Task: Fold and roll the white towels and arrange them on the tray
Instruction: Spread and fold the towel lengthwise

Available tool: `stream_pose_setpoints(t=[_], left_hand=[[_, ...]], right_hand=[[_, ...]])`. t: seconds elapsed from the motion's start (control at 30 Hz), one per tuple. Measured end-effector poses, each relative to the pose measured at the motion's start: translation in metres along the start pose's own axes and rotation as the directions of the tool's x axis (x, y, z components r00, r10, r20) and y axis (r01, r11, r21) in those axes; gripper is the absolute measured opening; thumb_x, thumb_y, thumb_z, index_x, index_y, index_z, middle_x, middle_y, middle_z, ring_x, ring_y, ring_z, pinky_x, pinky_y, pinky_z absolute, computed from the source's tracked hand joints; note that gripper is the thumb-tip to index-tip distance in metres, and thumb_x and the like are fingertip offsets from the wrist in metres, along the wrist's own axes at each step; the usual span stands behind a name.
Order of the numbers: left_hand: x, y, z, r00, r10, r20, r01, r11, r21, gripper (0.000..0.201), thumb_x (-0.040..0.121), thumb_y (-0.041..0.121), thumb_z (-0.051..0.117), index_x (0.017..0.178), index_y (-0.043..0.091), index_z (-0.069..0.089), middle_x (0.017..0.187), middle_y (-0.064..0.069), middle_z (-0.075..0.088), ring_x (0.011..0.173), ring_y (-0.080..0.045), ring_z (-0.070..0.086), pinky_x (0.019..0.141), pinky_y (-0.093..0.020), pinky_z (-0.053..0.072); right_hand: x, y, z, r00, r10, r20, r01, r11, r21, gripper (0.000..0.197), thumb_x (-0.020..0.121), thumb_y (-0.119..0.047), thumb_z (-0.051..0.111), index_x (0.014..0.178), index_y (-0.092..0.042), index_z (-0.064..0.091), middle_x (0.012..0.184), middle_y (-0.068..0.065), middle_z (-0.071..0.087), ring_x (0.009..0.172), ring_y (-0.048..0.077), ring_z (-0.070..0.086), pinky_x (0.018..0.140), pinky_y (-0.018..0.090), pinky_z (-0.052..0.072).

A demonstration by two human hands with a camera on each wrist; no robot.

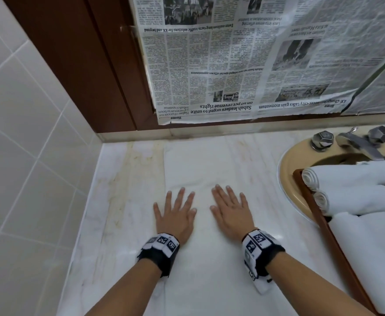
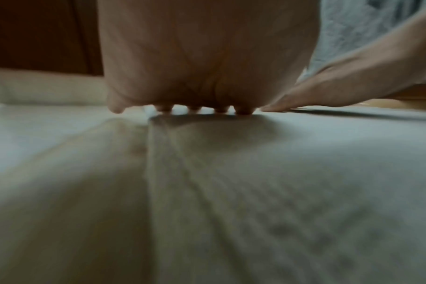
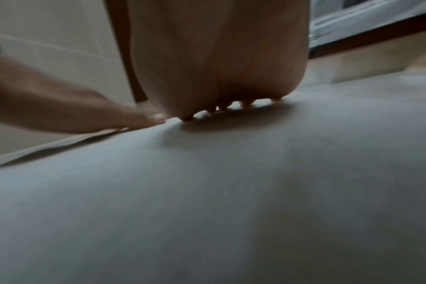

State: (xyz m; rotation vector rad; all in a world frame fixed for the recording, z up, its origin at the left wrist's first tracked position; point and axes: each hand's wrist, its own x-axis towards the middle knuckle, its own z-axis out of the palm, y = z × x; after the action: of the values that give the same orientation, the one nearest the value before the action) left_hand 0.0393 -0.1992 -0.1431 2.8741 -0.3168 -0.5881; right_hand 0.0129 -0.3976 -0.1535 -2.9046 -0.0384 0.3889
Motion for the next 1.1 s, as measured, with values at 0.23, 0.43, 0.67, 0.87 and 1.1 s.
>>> stream_pose_setpoints(t=[0.23,0.43,0.67,0.87,1.1], left_hand=[[-0.034,-0.034,-0.005,0.995,-0.096,-0.002,0.096,0.99,-0.101,0.059,0.1,0.059,0.007,0.154,0.046,-0.013,0.16,0.022,-0.023,0.15,-0.021,-0.021,0.118,-0.059,-0.007],[-0.057,-0.002,0.024,0.996,0.078,0.045,-0.079,0.997,0.005,0.078,0.076,0.074,-0.024,0.15,0.048,-0.023,0.154,0.018,-0.038,0.145,-0.018,-0.034,0.117,-0.059,-0.013],[0.021,0.001,0.004,1.0,-0.008,0.021,0.008,0.999,0.035,0.07,0.089,0.073,-0.004,0.152,0.048,-0.017,0.158,0.017,-0.032,0.149,-0.021,-0.025,0.117,-0.063,-0.01],[0.05,-0.003,-0.034,0.998,0.013,-0.067,-0.016,0.999,-0.041,0.063,0.103,0.056,0.023,0.159,0.032,0.007,0.165,0.013,-0.011,0.152,-0.017,-0.014,0.119,-0.06,-0.005],[-0.071,0.013,0.002,0.993,0.071,0.098,-0.062,0.994,-0.091,0.062,0.102,0.059,0.02,0.158,0.039,0.005,0.165,0.015,-0.013,0.151,-0.013,-0.016,0.12,-0.053,-0.007]], right_hand=[[-0.032,0.04,-0.015,0.997,0.077,-0.028,-0.074,0.993,0.096,0.061,0.103,-0.048,0.009,0.159,-0.027,0.0,0.164,-0.014,-0.011,0.151,0.012,-0.015,0.12,0.042,-0.011],[-0.064,0.022,0.013,0.982,-0.185,0.042,0.185,0.983,-0.013,0.065,0.103,-0.056,0.008,0.16,-0.023,0.009,0.165,-0.008,-0.002,0.153,0.018,0.002,0.118,0.043,-0.003],[0.016,0.03,-0.013,0.986,-0.16,0.056,0.162,0.986,-0.044,0.075,0.094,-0.064,-0.006,0.159,-0.026,-0.006,0.161,-0.013,-0.018,0.152,0.011,-0.011,0.12,0.039,-0.012],[0.05,0.024,-0.043,0.992,-0.101,0.071,0.102,0.995,-0.005,0.062,0.107,-0.042,0.026,0.16,-0.019,0.005,0.167,-0.004,-0.002,0.154,0.017,-0.001,0.122,0.043,0.004],[-0.086,0.027,0.001,0.976,-0.21,0.061,0.208,0.978,0.034,0.069,0.099,-0.053,0.017,0.158,-0.018,0.021,0.165,-0.002,0.012,0.153,0.02,0.012,0.122,0.048,0.017]])
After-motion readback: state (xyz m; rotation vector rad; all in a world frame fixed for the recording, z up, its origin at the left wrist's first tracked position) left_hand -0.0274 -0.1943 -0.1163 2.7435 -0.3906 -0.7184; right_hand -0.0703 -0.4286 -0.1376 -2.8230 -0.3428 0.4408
